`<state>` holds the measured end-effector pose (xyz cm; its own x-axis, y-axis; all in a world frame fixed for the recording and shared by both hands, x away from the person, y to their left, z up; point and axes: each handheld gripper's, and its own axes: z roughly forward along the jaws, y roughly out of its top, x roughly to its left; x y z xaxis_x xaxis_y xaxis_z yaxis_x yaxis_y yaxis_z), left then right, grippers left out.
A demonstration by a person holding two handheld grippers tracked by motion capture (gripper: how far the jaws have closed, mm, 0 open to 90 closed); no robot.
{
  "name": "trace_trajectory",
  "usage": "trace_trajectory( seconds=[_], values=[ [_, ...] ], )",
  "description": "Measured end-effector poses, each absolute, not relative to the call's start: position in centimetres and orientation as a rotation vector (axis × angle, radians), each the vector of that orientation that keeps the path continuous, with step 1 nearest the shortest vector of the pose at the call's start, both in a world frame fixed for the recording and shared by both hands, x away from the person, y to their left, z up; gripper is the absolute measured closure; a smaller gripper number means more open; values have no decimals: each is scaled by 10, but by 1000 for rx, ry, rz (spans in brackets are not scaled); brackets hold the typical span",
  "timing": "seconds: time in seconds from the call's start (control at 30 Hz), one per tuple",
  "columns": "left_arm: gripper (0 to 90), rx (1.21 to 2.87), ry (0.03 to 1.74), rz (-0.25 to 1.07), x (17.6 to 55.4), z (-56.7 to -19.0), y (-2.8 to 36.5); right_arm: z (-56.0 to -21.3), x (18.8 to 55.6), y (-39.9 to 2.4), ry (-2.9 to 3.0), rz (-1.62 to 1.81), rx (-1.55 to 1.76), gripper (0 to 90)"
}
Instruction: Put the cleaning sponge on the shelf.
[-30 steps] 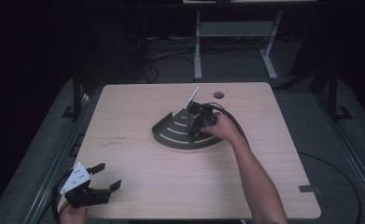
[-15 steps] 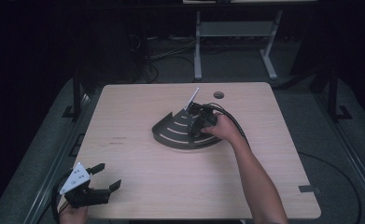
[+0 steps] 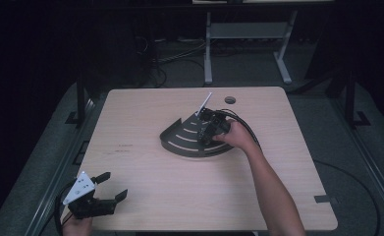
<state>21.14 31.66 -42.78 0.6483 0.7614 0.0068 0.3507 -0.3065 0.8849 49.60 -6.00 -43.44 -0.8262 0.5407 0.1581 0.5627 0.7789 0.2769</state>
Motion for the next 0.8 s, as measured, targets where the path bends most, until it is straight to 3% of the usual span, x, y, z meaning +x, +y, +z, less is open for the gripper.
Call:
trace_trajectory(
  seconds=[0.8],
  values=[
    [133,1911,873,534,212,-428,315,-407,486,-80,-2898,-580,-916,173]
  ],
)
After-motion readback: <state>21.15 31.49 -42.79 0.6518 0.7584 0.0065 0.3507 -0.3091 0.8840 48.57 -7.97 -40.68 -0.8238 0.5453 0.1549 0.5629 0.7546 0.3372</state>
